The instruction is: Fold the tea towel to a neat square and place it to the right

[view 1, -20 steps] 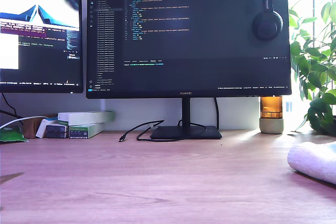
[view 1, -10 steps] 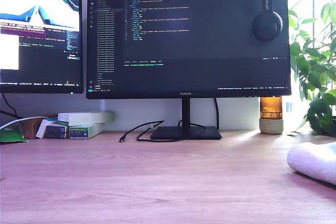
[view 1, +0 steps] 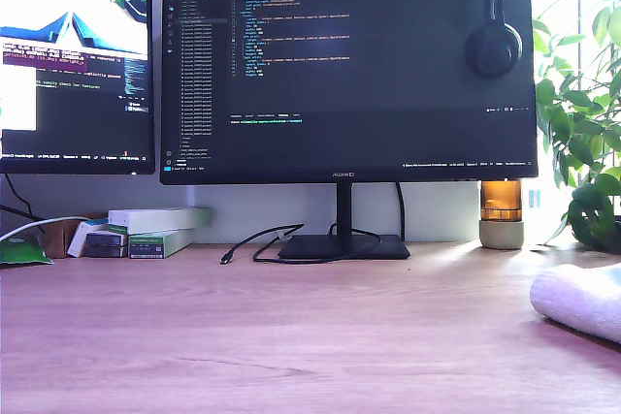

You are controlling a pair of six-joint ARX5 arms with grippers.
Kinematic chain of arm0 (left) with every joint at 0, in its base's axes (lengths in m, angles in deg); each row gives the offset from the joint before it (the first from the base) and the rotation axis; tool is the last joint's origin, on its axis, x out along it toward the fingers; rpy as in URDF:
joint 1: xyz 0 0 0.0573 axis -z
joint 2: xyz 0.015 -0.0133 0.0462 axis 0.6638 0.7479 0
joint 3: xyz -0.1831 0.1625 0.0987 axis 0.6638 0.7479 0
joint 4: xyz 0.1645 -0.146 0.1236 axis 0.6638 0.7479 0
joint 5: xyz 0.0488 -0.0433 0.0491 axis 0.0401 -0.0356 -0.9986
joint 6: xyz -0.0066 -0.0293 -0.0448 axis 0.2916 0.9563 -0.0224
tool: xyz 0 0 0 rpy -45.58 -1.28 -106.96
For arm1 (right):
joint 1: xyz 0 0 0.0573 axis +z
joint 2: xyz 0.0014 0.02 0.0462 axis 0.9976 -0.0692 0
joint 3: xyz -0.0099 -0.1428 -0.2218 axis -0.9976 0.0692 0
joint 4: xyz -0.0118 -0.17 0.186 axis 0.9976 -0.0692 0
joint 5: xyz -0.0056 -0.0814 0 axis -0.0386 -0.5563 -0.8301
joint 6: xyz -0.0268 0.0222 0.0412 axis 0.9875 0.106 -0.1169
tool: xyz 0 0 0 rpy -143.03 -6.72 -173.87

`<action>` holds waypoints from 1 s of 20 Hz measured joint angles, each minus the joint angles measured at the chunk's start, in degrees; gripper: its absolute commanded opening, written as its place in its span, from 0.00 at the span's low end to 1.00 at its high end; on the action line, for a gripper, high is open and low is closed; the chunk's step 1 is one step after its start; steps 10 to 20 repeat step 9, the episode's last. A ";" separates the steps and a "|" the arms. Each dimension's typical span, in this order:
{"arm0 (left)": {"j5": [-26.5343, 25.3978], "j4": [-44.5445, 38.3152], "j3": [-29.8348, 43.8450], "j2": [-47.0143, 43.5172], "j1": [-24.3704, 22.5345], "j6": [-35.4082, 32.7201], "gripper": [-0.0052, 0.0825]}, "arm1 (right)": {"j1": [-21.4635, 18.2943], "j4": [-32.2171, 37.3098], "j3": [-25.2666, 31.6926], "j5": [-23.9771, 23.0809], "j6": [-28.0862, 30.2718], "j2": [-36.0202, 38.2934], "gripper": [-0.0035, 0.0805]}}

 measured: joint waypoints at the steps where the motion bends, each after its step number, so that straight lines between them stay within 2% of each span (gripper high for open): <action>1: -0.02 1.01 0.00 0.00 0.00 0.31 0.04 | 0.00 0.00 0.00 0.00 0.02 0.00 0.03; 20: 0.00 1.07 0.00 0.00 0.00 0.66 0.04 | 0.00 0.00 0.00 0.02 0.00 0.00 0.03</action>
